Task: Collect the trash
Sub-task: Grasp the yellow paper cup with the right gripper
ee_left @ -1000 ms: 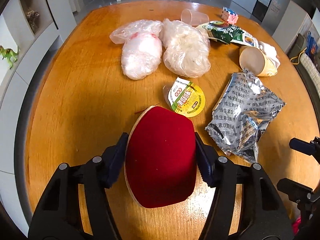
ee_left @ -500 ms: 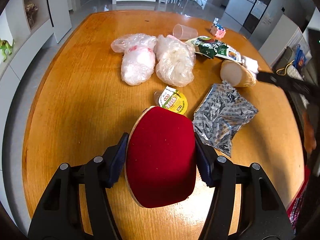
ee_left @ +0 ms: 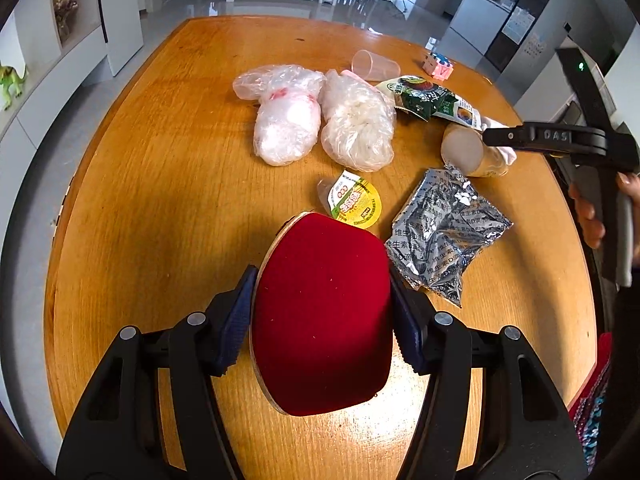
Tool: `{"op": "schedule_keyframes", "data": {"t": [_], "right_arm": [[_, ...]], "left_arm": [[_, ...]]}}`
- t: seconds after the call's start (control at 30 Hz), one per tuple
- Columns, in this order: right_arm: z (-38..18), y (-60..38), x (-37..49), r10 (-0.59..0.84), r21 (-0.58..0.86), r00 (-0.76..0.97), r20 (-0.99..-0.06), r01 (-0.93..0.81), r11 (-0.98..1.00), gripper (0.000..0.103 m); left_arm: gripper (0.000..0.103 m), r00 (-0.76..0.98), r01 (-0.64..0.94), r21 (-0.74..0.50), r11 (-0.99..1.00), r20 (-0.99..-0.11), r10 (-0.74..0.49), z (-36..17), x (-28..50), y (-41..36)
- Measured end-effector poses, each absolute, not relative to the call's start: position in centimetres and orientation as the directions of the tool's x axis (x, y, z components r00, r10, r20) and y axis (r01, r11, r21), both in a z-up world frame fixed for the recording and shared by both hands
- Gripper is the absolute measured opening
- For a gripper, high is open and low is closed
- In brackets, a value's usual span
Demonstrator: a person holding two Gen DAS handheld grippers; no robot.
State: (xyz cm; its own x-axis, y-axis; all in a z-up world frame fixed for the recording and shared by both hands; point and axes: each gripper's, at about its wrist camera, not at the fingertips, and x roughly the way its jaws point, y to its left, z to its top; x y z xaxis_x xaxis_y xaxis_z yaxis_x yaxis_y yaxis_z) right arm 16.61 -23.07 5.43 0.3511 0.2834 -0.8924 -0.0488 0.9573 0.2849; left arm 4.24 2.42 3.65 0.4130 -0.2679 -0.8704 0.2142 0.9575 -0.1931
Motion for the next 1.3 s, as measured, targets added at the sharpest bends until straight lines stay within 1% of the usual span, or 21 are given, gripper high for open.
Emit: {"op": "schedule_keyframes", "data": {"t": [0.03, 0.1, 0.17, 0.2, 0.23, 0.3, 0.33, 0.37, 0.5, 0.53, 0.6, 0.7, 0.93, 1.17, 1.3], "right_arm": [[5.0, -23.5, 16.6, 0.354, 0.359, 0.339, -0.872, -0.051, 0.932, 0.087], [4.5, -23.7, 16.3, 0.454, 0.456, 0.314, -0.834, -0.07, 0.887, 0.087], [4.8, -23.4, 15.8, 0.465, 0.464, 0.328, -0.822, -0.087, 0.881, 0.084], [4.8, -23.1, 15.5, 0.499, 0.495, 0.316, -0.806, -0.102, 0.863, 0.078], [4.8, -22.9, 15.3, 0.535, 0.528, 0.3, -0.79, -0.11, 0.842, 0.064], [4.9, -21.9, 14.7, 0.595, 0.582, 0.258, -0.761, -0.134, 0.802, 0.047], [5.1, -21.4, 14.5, 0.61, 0.592, 0.245, -0.754, -0.147, 0.792, 0.042], [5.3, -20.8, 14.4, 0.618, 0.598, 0.232, -0.752, -0.156, 0.786, 0.041], [5.5, -18.0, 13.8, 0.683, 0.663, 0.191, -0.705, -0.163, 0.73, 0.041], [5.4, -17.5, 13.7, 0.682, 0.664, 0.191, -0.706, -0.157, 0.731, 0.041], [5.8, -17.0, 13.4, 0.611, 0.601, 0.252, -0.75, -0.126, 0.789, 0.041], [6.2, -18.6, 12.7, 0.564, 0.578, 0.322, -0.761, -0.06, 0.814, 0.041], [4.4, -21.8, 12.3, 0.576, 0.616, 0.327, -0.749, 0.024, 0.788, 0.043], [3.0, -20.8, 12.6, 0.644, 0.682, 0.304, -0.702, 0.026, 0.731, 0.043], [4.0, -19.8, 12.5, 0.694, 0.729, 0.32, -0.645, -0.016, 0.684, 0.043]], "left_arm": [[0.06, 0.411, 0.214, -0.194, 0.957, -0.871, -0.268, 3.6, 4.3, 2.5], [0.06, 0.409, 0.212, -0.195, 0.958, -0.872, -0.268, 3.6, 4.3, 2.7], [0.06, 0.405, 0.21, -0.199, 0.957, -0.874, -0.27, 3.5, 4.3, 2.7], [0.06, 0.402, 0.208, -0.201, 0.957, -0.875, -0.271, 3.5, 4.4, 2.7], [0.06, 0.4, 0.208, -0.203, 0.957, -0.875, -0.272, 3.4, 4.4, 2.7], [0.06, 0.396, 0.21, -0.208, 0.955, -0.875, -0.277, 3.4, 4.3, 2.6], [0.06, 0.396, 0.212, -0.208, 0.955, -0.875, -0.279, 3.4, 4.2, 2.4], [0.061, 0.397, 0.215, -0.208, 0.954, -0.874, -0.28, 3.5, 4.1, 2.3], [0.061, 0.408, 0.215, -0.204, 0.955, -0.87, -0.277, 3.9, 3.6, 2.2], [0.061, 0.41, 0.213, -0.204, 0.956, -0.869, -0.277, 4.0, 3.5, 2.3], [0.061, 0.411, 0.204, -0.205, 0.957, -0.869, -0.274, 4.1, 3.3, 2.6], [0.061, 0.415, 0.196, -0.211, 0.958, -0.867, -0.276, 4.4, 2.8, 3.4], [0.061, 0.427, 0.197, -0.215, 0.957, -0.86, -0.281, 4.9, 2.5, 4.1], [0.061, 0.429, 0.2, -0.208, 0.957, -0.86, -0.277, 5.3, 2.2, 4.0], [0.061, 0.434, 0.202, -0.202, 0.958, -0.859, -0.272, 5.7, 1.9, 4.0]]}}
